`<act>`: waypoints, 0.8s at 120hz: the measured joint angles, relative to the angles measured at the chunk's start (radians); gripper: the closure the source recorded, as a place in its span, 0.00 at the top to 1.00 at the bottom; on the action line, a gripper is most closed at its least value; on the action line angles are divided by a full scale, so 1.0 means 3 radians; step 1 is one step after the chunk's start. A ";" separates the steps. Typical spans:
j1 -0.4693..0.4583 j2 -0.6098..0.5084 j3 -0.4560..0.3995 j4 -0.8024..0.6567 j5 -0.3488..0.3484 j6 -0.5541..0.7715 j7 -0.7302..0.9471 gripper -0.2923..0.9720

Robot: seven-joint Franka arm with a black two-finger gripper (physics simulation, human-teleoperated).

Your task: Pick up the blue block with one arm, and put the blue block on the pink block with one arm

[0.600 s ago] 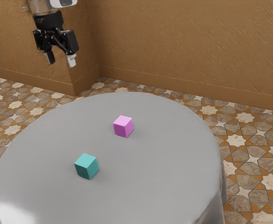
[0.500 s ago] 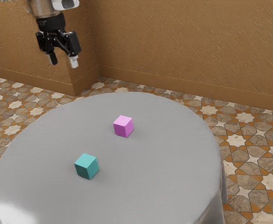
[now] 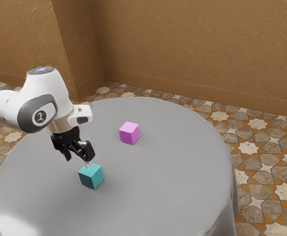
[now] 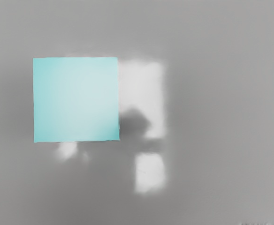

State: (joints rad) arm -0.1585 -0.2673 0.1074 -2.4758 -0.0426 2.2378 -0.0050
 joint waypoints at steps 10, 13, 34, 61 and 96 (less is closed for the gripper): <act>-0.0008 -0.0028 -0.0052 -0.0162 0.0012 0.0209 -0.0036 0.75; -0.0009 -0.0030 -0.0057 -0.0186 0.0014 0.0243 -0.0046 0.75; 0.0006 0.0151 -0.0035 -0.0221 0.0015 0.0375 -0.0103 0.75; -0.0002 0.0414 0.0054 -0.0180 0.0016 0.0607 -0.0117 0.75; -0.0019 0.0706 0.0162 -0.0023 0.0019 0.0892 -0.0042 0.75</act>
State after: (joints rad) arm -0.1642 -0.0556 0.1562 -2.4829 -0.0369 2.5055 -0.0175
